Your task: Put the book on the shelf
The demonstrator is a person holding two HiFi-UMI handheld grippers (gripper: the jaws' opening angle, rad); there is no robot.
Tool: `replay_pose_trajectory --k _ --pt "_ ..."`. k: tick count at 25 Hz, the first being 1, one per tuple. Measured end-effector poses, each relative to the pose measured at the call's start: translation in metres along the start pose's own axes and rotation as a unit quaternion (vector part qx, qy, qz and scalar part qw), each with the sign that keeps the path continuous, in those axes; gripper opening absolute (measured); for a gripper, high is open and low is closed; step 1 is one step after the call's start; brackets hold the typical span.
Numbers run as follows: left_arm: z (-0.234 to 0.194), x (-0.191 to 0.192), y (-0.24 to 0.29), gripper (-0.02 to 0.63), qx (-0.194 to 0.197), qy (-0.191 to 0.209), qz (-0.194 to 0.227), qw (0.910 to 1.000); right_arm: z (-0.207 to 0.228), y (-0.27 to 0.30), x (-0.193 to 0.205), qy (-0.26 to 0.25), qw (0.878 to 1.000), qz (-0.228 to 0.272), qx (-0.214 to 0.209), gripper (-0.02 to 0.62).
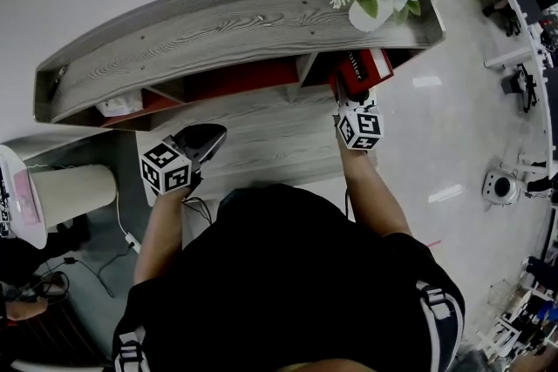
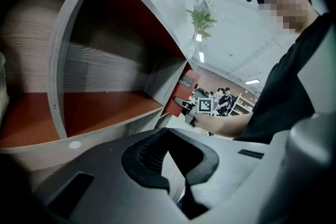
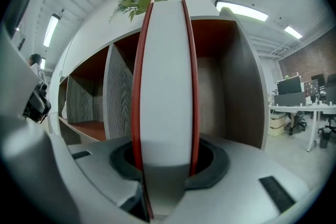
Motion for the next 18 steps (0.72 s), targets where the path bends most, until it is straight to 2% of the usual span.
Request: replay_pose_trajectory --k 18 --pt "-0.013 0.005 -0.003 0.02 -0.003 -0.01 -0.01 0.9999 -0.003 0.02 -0.003 -0.01 1.0 -0.005 0.027 0.161"
Point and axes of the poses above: the fingertips, and each gripper's own axes: y forward along the fingers, z to its right, x out of its underside, the point moved 4 cm from there along -y, backward along the fingers, and after that the axes turned 14 degrees about -y, right-handed, at the moved point
